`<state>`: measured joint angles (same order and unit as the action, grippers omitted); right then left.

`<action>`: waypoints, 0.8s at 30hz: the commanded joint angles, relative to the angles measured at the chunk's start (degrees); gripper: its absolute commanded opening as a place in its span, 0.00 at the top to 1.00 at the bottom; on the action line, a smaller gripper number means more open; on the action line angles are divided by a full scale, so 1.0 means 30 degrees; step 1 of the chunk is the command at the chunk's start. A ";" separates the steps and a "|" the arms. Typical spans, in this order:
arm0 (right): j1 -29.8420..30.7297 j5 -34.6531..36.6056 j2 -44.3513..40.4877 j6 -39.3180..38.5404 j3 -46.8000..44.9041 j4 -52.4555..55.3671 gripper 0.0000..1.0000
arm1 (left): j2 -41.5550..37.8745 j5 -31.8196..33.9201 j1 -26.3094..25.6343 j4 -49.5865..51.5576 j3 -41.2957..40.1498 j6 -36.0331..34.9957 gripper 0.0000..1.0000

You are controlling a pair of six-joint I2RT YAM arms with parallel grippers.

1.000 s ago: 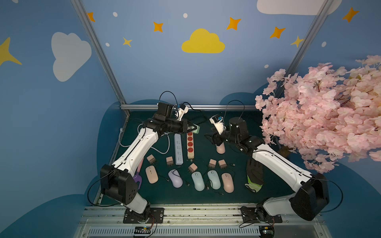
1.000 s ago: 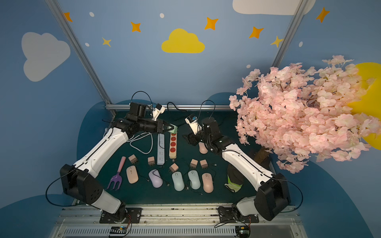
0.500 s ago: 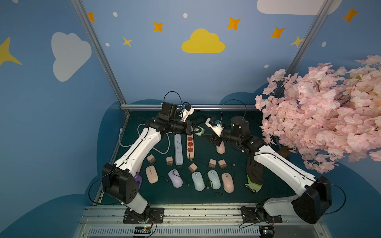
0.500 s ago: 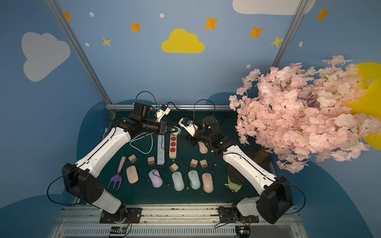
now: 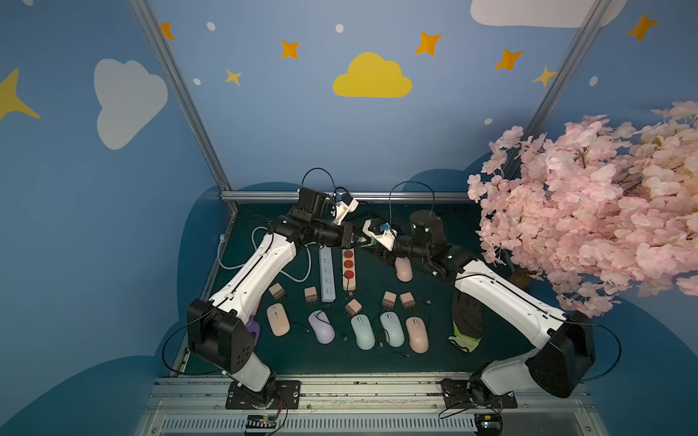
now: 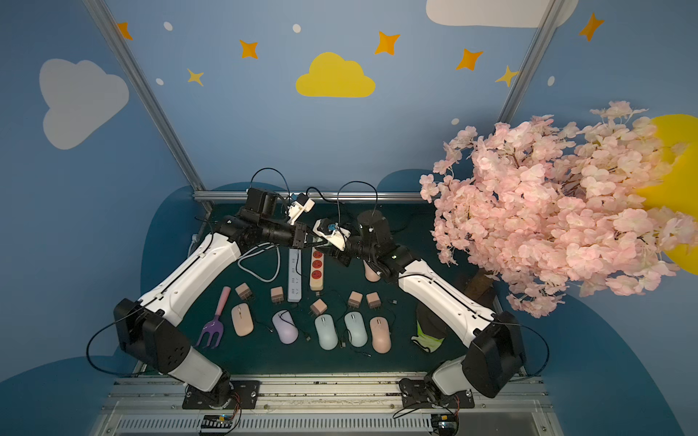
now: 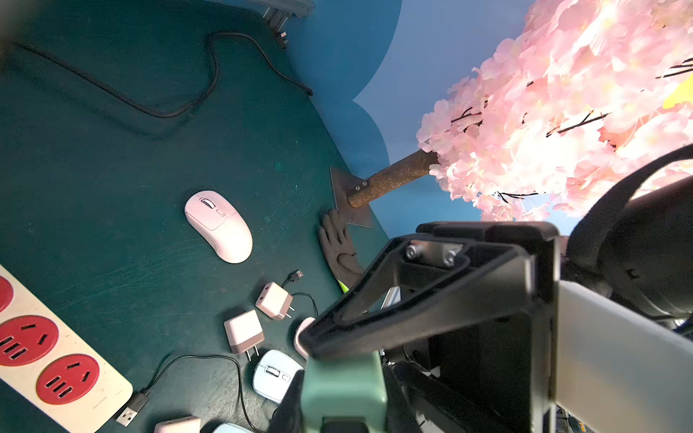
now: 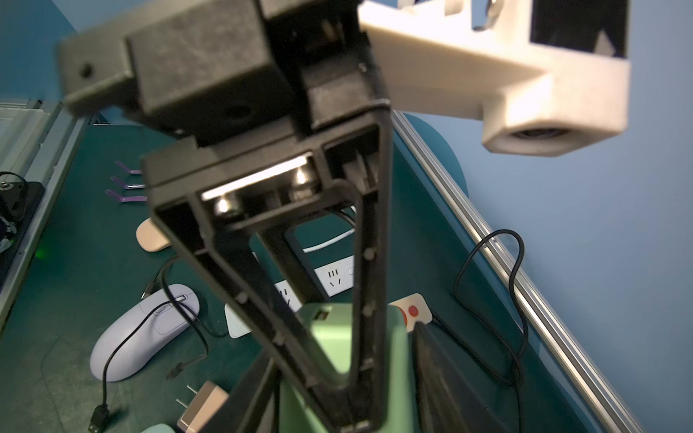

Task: Unplug the wireless mouse
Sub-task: Remove the power cord from the plug.

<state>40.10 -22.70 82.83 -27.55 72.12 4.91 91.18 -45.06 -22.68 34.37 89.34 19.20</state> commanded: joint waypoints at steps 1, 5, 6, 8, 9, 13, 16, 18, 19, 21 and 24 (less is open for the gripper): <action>0.0088 0.0403 0.0254 -0.0282 0.0628 0.0346 0.51 | 0.0055 -0.0440 -0.0088 0.0321 0.0736 -0.0450 0.96; 0.0168 0.0447 0.0255 -0.0302 0.0646 0.0459 0.60 | -0.0024 -0.0323 -0.0092 0.0348 0.0793 -0.0457 0.96; 0.0184 0.0501 0.0226 -0.0271 0.0629 0.0445 0.65 | -0.0049 -0.0225 -0.0111 0.0369 0.0778 -0.0465 0.96; 0.0192 0.0606 0.0139 -0.0238 0.0630 0.0539 0.73 | -0.0146 0.0050 -0.0104 0.0359 0.0777 -0.0489 0.95; 0.0183 0.0651 0.0102 -0.0195 0.0629 0.0598 0.78 | -0.0209 0.0177 -0.0105 0.0343 0.0753 -0.0524 0.90; 0.0206 0.0855 -0.0133 0.0018 0.0629 0.0768 0.94 | -0.0663 0.0662 -0.0005 -0.0057 0.0563 -0.0390 0.59; 0.0228 0.1002 -0.0195 0.0103 0.0633 0.0946 1.00 | -0.1351 0.1223 0.0249 -0.0864 -0.0116 -0.0039 0.34; 0.0226 0.1051 -0.0191 0.0186 0.0669 0.1058 1.00 | -0.1881 0.1360 0.0562 -0.1688 -0.0789 0.0361 0.34; 0.0224 0.1062 -0.0202 0.0261 0.0687 0.1100 1.00 | -0.2133 0.1367 0.0802 -0.2109 -0.1132 0.0615 0.36; 0.0219 0.1122 -0.0194 0.0394 0.0658 0.1062 1.00 | -0.2567 0.1425 0.1176 -0.2674 -0.1708 0.0950 0.44; 0.0218 0.1179 -0.0290 0.0476 0.0574 0.0917 1.00 | -0.2942 0.1358 0.1579 -0.2756 -0.2163 0.0983 0.54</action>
<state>40.60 -19.53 82.94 -27.22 72.34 7.81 83.46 -41.28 -18.90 28.62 83.99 21.47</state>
